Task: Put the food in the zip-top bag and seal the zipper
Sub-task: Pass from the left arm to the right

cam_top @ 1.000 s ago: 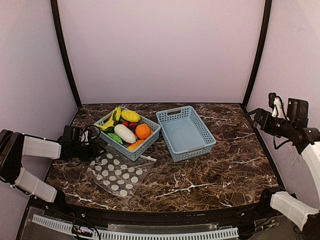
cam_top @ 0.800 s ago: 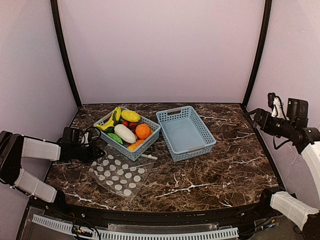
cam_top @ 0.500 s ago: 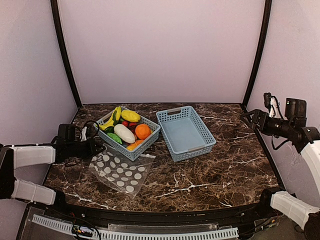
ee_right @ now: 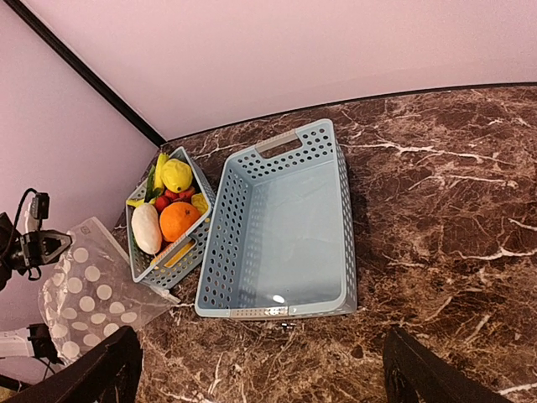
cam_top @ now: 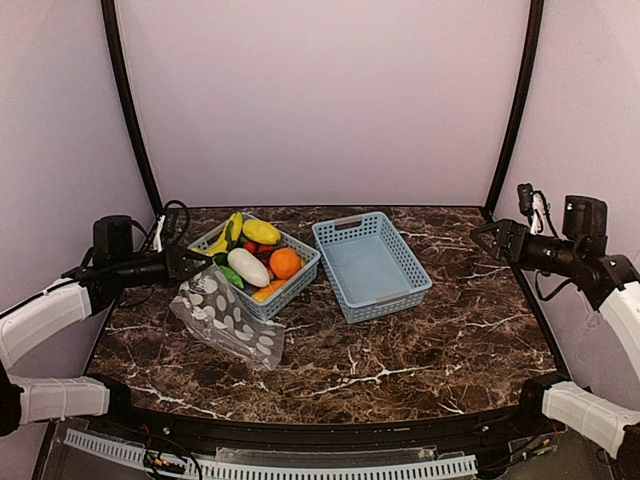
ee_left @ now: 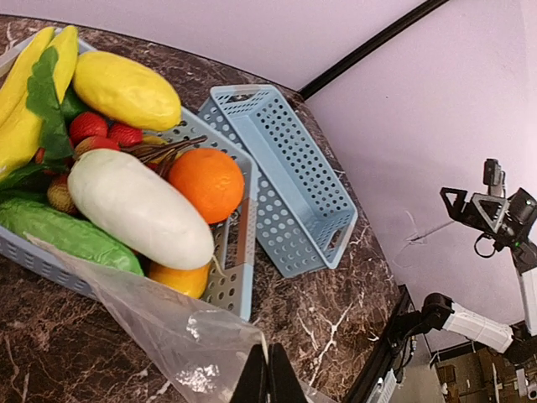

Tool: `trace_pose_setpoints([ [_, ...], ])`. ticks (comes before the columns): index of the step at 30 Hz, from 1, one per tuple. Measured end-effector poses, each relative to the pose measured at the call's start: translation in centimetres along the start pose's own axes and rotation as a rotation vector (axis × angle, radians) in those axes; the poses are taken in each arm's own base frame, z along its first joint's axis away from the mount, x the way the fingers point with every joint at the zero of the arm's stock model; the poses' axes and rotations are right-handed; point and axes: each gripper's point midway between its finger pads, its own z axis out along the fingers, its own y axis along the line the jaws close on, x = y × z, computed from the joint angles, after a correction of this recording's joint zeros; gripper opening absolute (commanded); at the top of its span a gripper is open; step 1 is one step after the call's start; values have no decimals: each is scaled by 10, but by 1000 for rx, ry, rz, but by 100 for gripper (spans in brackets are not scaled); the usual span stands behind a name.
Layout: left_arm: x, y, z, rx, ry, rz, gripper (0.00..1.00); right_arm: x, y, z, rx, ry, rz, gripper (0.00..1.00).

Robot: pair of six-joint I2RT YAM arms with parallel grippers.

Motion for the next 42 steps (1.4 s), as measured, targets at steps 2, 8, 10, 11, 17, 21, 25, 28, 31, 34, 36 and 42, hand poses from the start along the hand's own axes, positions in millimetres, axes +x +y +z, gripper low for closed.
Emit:
trace_pose_setpoints([
  [2,-9,-20,-6,57,-10,34,1,1,1,2,-8,0,-1,99],
  [8,-17,-62,-15,214,24,80,1,-1,6,3,-31,-12,-8,99],
  [10,-17,-74,-19,264,44,96,1,-2,9,3,-44,-20,-13,99],
  [11,-16,-79,-20,282,52,101,1,-3,11,2,-52,-26,-16,99],
  [17,-12,-120,-27,414,109,167,1,-5,24,5,-126,-44,-5,99],
  [21,-16,-158,-33,507,117,236,1,-1,30,9,-161,-34,11,99],
  [25,-27,-182,-37,566,65,289,1,6,39,14,-205,-22,33,98],
  [28,-37,-194,-37,595,4,309,1,17,52,22,-263,9,55,97],
  [31,-41,-204,-33,622,-37,322,1,34,70,36,-320,69,73,96],
  [34,-44,-211,-26,642,-63,328,1,50,91,54,-369,130,83,94],
  [36,-47,-214,-23,650,-80,328,1,60,104,66,-399,165,91,93],
  [42,-54,-219,-25,664,-133,337,1,82,133,96,-476,236,132,86],
])
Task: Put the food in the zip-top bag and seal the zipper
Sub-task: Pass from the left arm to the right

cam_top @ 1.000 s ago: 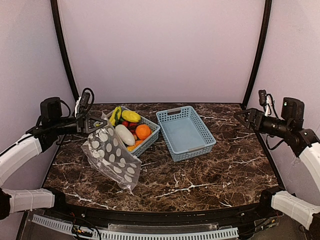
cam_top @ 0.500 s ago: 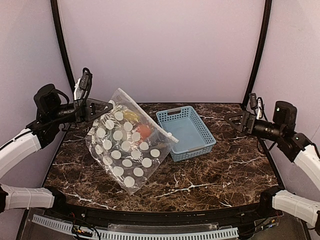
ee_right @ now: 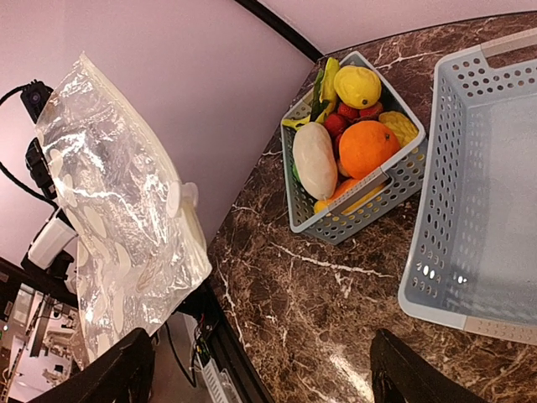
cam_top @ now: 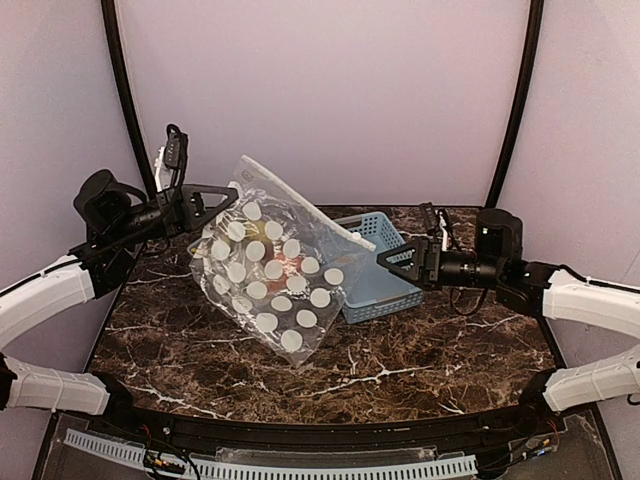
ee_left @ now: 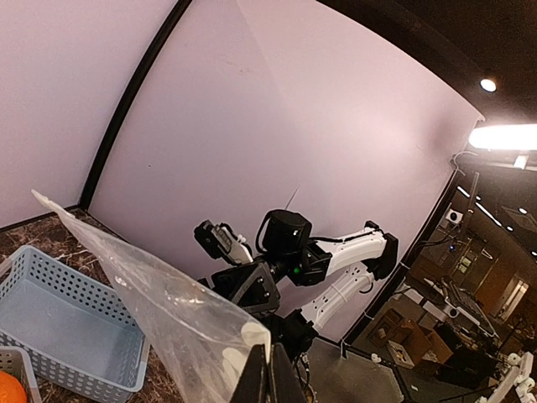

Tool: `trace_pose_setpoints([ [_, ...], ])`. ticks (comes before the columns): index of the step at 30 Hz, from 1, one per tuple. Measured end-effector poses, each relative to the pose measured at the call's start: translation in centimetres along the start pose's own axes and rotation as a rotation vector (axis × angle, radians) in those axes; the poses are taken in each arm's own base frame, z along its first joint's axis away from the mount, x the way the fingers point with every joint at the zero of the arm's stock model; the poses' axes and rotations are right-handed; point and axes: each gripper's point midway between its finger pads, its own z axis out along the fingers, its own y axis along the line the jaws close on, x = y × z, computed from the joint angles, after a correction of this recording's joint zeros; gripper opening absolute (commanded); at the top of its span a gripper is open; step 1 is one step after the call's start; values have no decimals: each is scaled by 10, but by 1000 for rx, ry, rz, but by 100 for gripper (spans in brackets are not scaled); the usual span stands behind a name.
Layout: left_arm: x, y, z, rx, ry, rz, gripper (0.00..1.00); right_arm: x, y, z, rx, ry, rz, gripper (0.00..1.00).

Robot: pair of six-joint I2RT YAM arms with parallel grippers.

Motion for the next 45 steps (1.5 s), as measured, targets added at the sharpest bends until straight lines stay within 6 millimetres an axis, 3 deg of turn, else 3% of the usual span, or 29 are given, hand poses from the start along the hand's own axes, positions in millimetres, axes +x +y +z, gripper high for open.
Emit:
trace_pose_setpoints([
  [6,-2,-1,0,3,-15,8,1,2,9,21,-62,2,33,76],
  [30,-2,-8,-3,21,-29,1,1,-31,30,33,-180,-110,73,46],
  [36,-2,-10,-4,23,-33,5,1,-34,33,35,-198,-115,78,33],
  [41,1,-9,-6,20,-31,2,1,-36,39,35,-215,-112,71,28],
  [45,4,-5,-6,9,-33,-6,1,-35,41,35,-224,-105,69,31],
])
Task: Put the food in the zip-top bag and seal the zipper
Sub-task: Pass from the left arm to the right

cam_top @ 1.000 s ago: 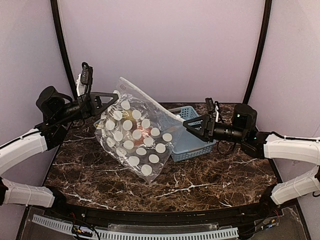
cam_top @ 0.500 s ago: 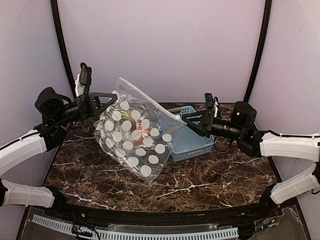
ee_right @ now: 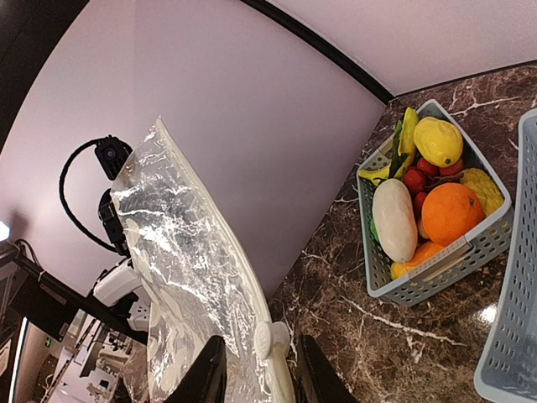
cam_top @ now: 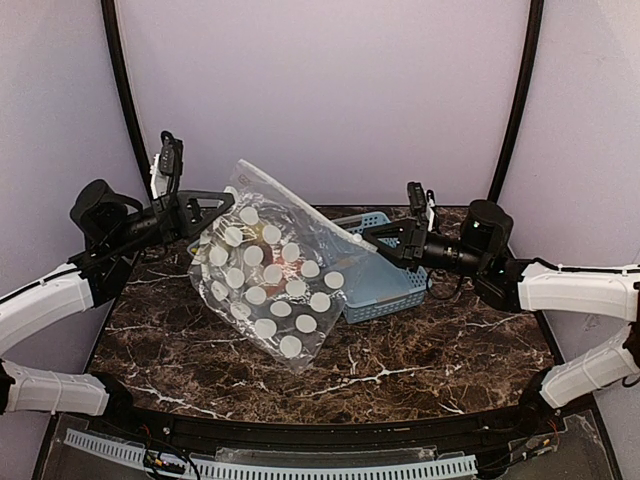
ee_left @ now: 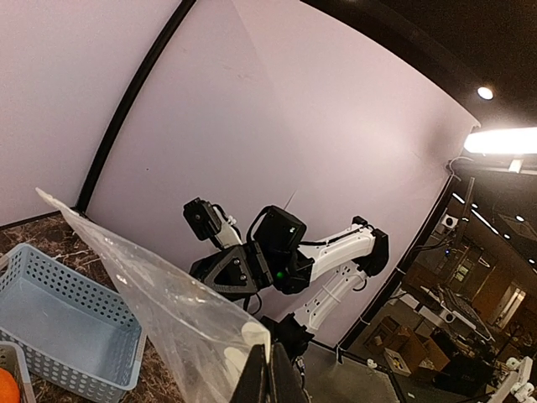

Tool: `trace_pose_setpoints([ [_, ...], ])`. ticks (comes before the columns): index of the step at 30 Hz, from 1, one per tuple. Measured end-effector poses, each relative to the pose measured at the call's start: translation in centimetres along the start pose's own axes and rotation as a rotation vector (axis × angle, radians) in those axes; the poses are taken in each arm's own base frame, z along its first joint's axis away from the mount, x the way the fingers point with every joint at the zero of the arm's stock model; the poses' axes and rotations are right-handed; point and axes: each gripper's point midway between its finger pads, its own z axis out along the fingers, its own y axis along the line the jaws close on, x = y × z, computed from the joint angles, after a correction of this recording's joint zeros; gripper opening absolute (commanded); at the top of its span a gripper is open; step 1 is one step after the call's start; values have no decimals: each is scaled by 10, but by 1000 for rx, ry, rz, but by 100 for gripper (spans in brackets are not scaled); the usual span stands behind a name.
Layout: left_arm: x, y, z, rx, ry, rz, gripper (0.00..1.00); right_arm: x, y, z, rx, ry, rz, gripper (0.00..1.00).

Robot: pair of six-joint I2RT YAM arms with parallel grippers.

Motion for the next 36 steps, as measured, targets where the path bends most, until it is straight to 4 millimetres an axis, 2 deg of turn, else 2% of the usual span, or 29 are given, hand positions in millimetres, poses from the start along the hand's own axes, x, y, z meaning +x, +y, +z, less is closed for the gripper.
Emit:
trace_pose_setpoints([
  [7,-1,0,-1,-5,-7,0,1,2,-3,0,11,8,3,37],
  [19,-2,-5,-3,3,-16,8,1,6,-7,1,17,20,17,36],
  [25,0,-3,-3,0,-12,3,1,9,-9,3,10,38,36,28],
  [36,6,3,-5,-13,-7,-13,1,9,-3,3,-13,41,44,0],
])
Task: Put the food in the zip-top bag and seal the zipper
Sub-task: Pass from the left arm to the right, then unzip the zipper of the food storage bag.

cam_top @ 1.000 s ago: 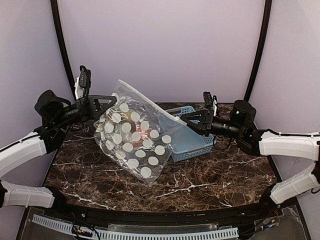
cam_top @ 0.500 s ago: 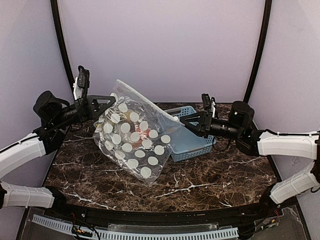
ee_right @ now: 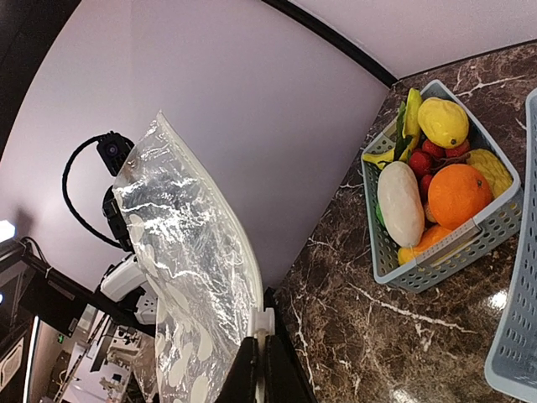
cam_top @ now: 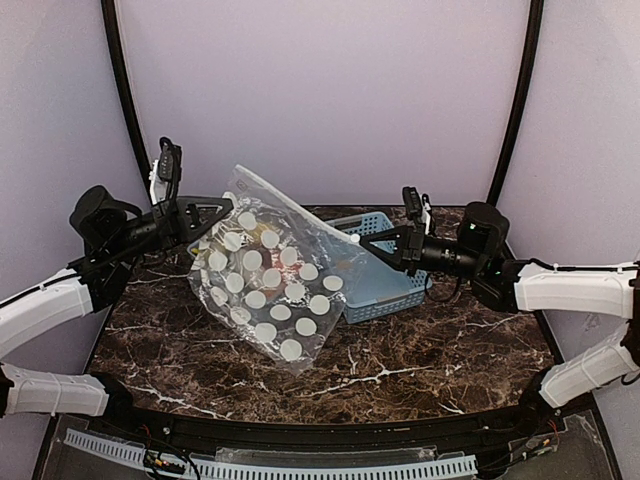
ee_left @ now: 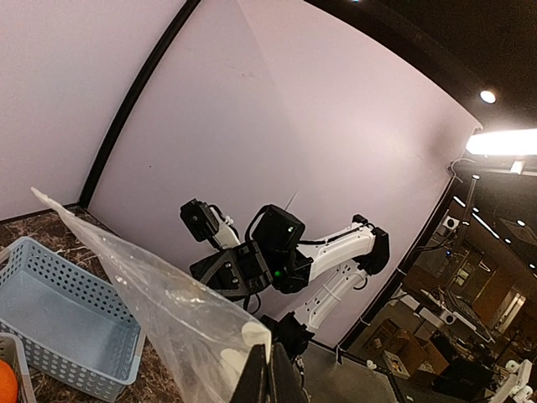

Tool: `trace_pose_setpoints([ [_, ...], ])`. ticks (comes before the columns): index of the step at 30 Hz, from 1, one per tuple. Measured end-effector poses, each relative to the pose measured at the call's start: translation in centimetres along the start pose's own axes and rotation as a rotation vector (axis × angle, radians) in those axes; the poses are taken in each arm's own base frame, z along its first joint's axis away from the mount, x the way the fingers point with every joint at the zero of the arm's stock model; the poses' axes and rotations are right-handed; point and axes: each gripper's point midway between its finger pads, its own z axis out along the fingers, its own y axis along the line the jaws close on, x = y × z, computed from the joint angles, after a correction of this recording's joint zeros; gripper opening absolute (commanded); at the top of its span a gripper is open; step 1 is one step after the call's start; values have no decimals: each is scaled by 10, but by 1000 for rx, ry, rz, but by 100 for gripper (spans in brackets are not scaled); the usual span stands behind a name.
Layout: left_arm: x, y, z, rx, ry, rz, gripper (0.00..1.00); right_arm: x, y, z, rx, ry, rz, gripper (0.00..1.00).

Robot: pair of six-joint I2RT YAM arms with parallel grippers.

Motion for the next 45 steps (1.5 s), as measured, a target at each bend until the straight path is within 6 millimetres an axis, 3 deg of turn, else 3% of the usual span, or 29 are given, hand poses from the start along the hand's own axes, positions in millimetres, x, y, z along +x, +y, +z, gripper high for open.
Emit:
trace_pose_setpoints([
  [4,4,4,-1,-13,2,-8,2,0,3,-2,-1,-1,-13,0],
  [6,8,8,-3,-37,8,-18,18,0,5,-5,6,2,-27,0],
  [9,17,16,-8,-93,29,-17,56,1,10,-13,28,4,-72,0],
  [13,33,36,-24,-266,81,-21,76,-1,16,-25,101,12,-156,0],
  [16,39,51,-41,-435,135,5,85,-6,24,-34,158,19,-237,0],
  [22,35,75,-78,-751,230,61,93,-5,26,-46,245,78,-348,0],
  [27,30,83,-81,-816,296,83,91,10,20,-52,259,151,-368,0],
  [31,39,88,-69,-772,337,60,90,31,23,-48,237,232,-386,0],
  [34,54,82,-43,-683,393,63,91,50,29,-39,209,301,-406,0],
  [39,84,47,29,-442,523,125,92,73,39,-25,162,382,-438,0],
  [45,116,3,78,-195,591,161,95,88,51,-15,110,435,-464,0],
])
